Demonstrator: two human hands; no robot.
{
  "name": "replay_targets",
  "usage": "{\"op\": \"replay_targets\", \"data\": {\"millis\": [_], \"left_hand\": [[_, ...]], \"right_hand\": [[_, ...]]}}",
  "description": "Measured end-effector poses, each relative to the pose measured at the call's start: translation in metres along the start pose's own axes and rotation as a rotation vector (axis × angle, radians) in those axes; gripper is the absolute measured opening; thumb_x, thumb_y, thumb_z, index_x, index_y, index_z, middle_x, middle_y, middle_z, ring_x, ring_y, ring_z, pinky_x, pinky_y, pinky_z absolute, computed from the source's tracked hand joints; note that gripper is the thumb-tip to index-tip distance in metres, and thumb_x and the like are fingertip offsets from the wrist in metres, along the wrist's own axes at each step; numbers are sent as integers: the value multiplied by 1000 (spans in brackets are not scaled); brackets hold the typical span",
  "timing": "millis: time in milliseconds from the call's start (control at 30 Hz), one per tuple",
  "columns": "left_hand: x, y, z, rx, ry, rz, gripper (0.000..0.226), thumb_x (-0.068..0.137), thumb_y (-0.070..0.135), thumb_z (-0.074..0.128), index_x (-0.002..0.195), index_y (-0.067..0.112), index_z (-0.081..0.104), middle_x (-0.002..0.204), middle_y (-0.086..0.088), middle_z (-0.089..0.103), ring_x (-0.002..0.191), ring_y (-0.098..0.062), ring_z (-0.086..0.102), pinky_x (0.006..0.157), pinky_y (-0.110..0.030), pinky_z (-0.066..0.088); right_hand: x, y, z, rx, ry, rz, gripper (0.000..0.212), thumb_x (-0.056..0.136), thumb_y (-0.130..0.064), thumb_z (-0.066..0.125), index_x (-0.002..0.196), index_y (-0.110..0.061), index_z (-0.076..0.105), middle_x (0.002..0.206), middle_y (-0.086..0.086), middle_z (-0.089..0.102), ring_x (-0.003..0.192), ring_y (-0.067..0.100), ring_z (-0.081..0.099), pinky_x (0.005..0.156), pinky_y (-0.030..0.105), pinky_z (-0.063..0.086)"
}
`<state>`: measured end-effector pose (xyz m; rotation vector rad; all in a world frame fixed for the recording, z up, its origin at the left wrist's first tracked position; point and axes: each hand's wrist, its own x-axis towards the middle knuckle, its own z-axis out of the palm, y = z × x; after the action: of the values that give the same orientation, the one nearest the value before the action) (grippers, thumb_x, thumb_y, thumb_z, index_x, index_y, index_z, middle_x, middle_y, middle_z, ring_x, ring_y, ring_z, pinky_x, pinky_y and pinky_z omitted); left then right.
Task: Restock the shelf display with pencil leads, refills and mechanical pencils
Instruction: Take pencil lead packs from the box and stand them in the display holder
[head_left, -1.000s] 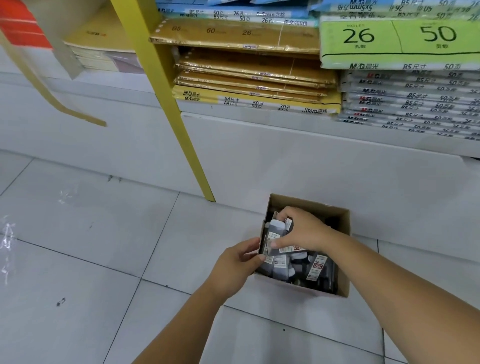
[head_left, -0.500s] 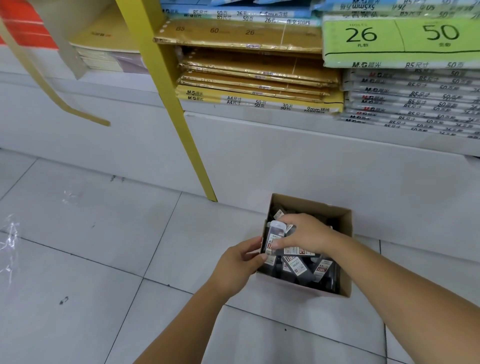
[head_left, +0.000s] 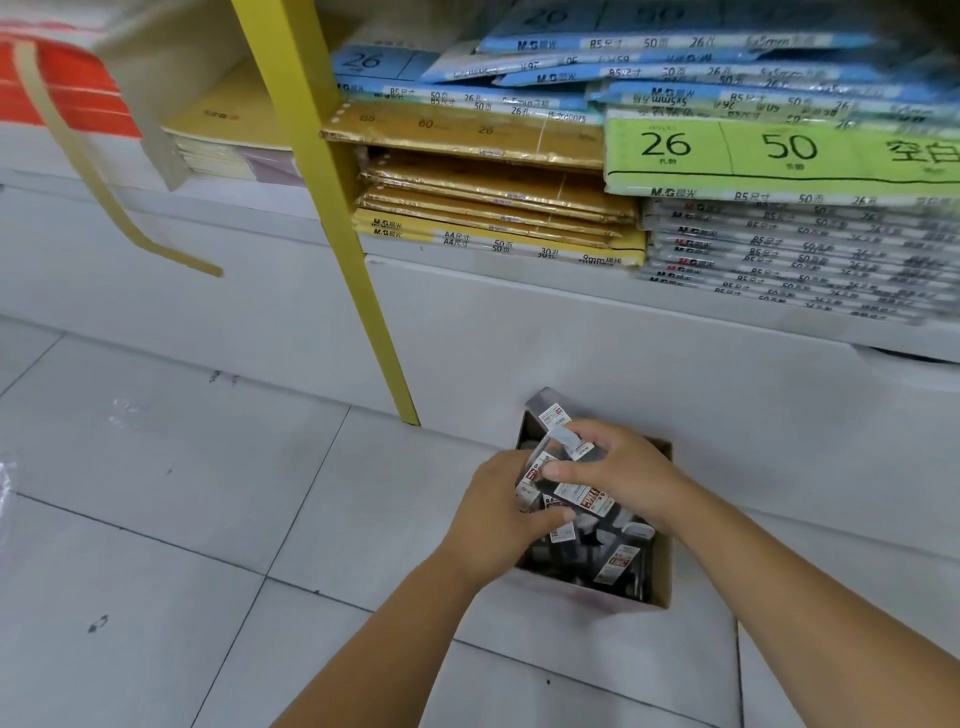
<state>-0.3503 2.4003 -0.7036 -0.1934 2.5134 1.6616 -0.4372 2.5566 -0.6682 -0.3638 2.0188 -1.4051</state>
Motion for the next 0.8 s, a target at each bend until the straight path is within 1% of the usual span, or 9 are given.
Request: {"op": "replay_targets", "data": {"millis": [100, 167, 267, 400, 467, 533, 567, 667, 800], "left_hand": [[4, 8, 2, -258, -46, -150, 40, 80, 28, 82, 109, 45, 60, 102, 19, 73, 94, 3, 68, 72, -10, 50], [6, 12, 2, -282, -100, -183, 29, 83, 27, 79, 108, 35, 67, 100, 9, 76, 90, -4, 72, 70, -13, 52], [6, 17, 2, -336, -175, -211, 19, 89, 24, 74, 107, 27, 72, 98, 7, 78, 89, -8, 74, 69, -13, 53], [2, 16, 2, -401, -163, -280, 12, 92, 18, 70, 104, 20, 72, 93, 3, 78, 80, -10, 74, 62, -16, 53], [-3, 13, -4, -456, -113, -325, 12, 94, 16, 67, 105, 17, 72, 97, -1, 78, 86, -16, 75, 65, -20, 55], [-6, 9, -11, -526, -56, -355, 18, 95, 17, 65, 112, 15, 69, 102, -4, 78, 92, -20, 75, 72, -29, 58], [-6, 8, -15, -566, -33, -366, 20, 96, 18, 64, 116, 14, 68, 104, -6, 77, 94, -23, 74, 78, -35, 60], [-4, 10, -19, -670, -7, -359, 25, 98, 20, 61, 122, 17, 64, 110, -8, 76, 100, -28, 73, 86, -44, 59], [-5, 24, -22, -791, 41, -345, 25, 98, 21, 59, 123, 19, 62, 111, -10, 75, 96, -26, 74, 73, -36, 59]], "right_hand": [[-9, -3, 2, 61, 29, -40, 16, 79, -24, 79, 91, -33, 72, 91, -8, 75, 83, 5, 70, 65, 11, 49], [-14, -1, 4, 98, 71, -61, 17, 79, -20, 78, 92, -31, 73, 91, -6, 75, 83, 7, 71, 65, 15, 51], [-19, 7, 6, 156, 154, -61, 29, 81, -18, 76, 102, -38, 71, 100, -7, 74, 89, 9, 71, 71, 18, 53], [-27, 8, 6, 143, 176, -39, 36, 92, -28, 63, 108, -60, 61, 108, -39, 62, 100, -19, 56, 77, 3, 44], [-31, 8, 1, 135, 138, -25, 37, 98, -29, 54, 112, -64, 57, 112, -45, 56, 103, -24, 51, 79, 2, 43], [-35, 11, -2, 136, 92, -8, 39, 99, -27, 53, 120, -61, 55, 128, -33, 54, 109, -11, 57, 87, 16, 49], [-36, 12, -2, 161, 59, 14, 41, 97, -25, 56, 121, -58, 56, 133, -24, 53, 108, 0, 62, 83, 23, 54], [-36, 13, 8, 208, 36, 32, 48, 89, -11, 67, 111, -53, 65, 119, -8, 65, 91, 18, 72, 71, 34, 60], [-34, -3, 24, 114, 184, -39, 54, 88, -5, 66, 101, -57, 66, 92, -7, 74, 77, 15, 73, 71, 31, 60]]}}
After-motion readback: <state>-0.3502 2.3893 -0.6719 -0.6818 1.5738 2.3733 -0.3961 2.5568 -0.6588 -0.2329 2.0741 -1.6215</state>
